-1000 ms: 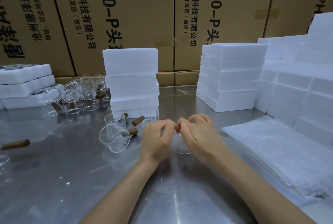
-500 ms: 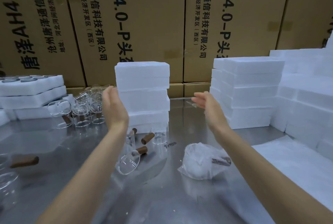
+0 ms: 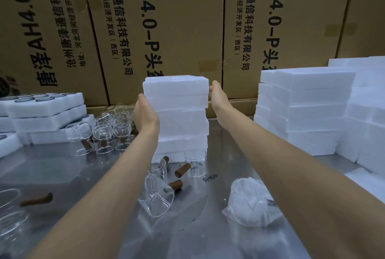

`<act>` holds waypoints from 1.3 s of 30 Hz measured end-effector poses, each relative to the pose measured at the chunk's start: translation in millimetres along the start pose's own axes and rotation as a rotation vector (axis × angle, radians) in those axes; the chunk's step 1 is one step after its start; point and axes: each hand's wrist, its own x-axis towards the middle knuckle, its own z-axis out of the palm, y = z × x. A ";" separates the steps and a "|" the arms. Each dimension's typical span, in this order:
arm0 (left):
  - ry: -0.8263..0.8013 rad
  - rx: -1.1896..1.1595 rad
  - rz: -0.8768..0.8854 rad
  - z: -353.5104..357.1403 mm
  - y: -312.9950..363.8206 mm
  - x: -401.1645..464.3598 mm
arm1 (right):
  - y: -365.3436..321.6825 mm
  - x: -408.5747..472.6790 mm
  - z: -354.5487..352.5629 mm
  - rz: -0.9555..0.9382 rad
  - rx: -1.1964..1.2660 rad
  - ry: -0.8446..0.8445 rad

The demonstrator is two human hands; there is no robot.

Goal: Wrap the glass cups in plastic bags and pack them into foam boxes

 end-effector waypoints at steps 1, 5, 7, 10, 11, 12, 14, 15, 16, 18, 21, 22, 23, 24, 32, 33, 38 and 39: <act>-0.004 0.016 0.005 0.9 0.3 -1.0 | 0.5 0.2 0.9 -0.009 0.007 -0.022; -0.020 0.071 0.071 2.3 3.8 -7.7 | 0.9 -3.1 -0.8 -0.011 0.054 -0.015; -0.034 0.083 0.122 3.0 8.5 -14.3 | 2.0 -8.5 -5.7 -0.054 0.073 -0.022; -0.059 0.099 0.208 2.4 16.9 -27.6 | 1.6 -18.6 -19.8 -0.123 0.108 0.013; -0.076 0.103 0.248 2.0 18.8 -33.9 | 1.7 -23.7 -26.6 -0.142 0.110 0.026; -0.103 0.106 0.291 1.6 20.2 -41.1 | 2.7 -29.2 -34.8 -0.150 0.109 0.040; -0.187 0.119 0.356 0.7 20.1 -55.3 | 6.9 -43.6 -55.7 -0.146 0.111 0.072; -0.242 0.136 0.369 0.3 18.4 -62.0 | 10.3 -52.2 -67.7 -0.144 0.108 0.094; -0.300 0.162 0.373 0.1 15.5 -67.9 | 14.5 -60.6 -80.1 -0.135 0.101 0.123; -0.400 0.244 0.383 1.2 5.7 -79.0 | 24.7 -78.5 -105.2 -0.101 0.089 0.180; -0.507 0.367 0.372 6.2 -15.1 -99.6 | 46.1 -102.7 -134.4 -0.016 0.035 0.235; -0.542 0.382 0.345 8.3 -23.6 -107.7 | 54.0 -109.5 -141.4 0.015 0.013 0.254; -0.572 0.391 0.307 9.8 -32.6 -116.1 | 61.5 -116.4 -147.1 0.044 -0.010 0.275; -0.593 0.402 0.267 11.0 -41.4 -124.1 | 68.5 -121.8 -151.5 0.068 -0.031 0.292; -0.629 0.470 0.082 1.3 -98.4 -149.1 | 104.6 -151.9 -153.1 0.182 -0.071 0.353; -0.622 0.425 0.063 -2.3 -103.7 -150.4 | 107.2 -155.5 -150.6 0.177 -0.088 0.362; -0.639 0.423 0.115 -14.2 -115.0 -155.8 | 101.3 -171.4 -141.4 0.125 -0.085 0.379; -0.649 0.453 0.132 -16.3 -114.3 -157.3 | 100.9 -173.1 -142.2 0.127 -0.094 0.375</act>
